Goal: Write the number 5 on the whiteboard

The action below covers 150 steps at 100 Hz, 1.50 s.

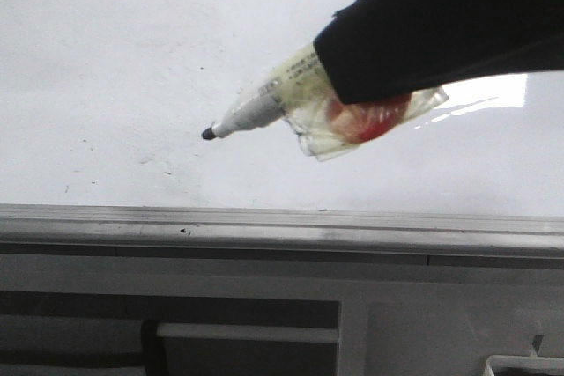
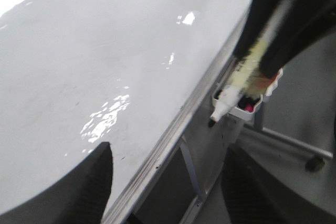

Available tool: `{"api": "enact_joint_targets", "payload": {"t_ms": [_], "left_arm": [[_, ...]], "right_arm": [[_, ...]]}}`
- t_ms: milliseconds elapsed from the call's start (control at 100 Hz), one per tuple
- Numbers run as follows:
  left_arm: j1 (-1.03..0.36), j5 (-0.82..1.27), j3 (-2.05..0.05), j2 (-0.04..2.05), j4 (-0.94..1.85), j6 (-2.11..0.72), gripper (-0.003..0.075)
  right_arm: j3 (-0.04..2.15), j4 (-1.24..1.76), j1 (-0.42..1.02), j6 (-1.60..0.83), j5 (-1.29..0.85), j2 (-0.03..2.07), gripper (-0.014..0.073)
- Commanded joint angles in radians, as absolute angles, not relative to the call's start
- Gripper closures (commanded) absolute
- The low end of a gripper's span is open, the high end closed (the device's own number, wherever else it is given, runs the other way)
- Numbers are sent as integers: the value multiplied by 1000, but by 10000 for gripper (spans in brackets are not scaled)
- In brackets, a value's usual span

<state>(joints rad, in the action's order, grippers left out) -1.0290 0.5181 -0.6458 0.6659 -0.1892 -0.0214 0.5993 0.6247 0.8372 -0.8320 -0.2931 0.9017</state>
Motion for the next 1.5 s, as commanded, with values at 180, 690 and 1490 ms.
{"api": "enact_joint_targets", "payload": {"t_ms": [180,690,1490], "left_arm": [[-922,446,-565,523,-210,207,622],[-917,315,-534,520,-231,207,741],[-917,266,-516,520,-215,207,741]], "right_arm": [[636,610,772,-823,-71,908,634],[844,142,674,-409,-569,828,634],[839,156,674,-232,-366,790,634]]}}
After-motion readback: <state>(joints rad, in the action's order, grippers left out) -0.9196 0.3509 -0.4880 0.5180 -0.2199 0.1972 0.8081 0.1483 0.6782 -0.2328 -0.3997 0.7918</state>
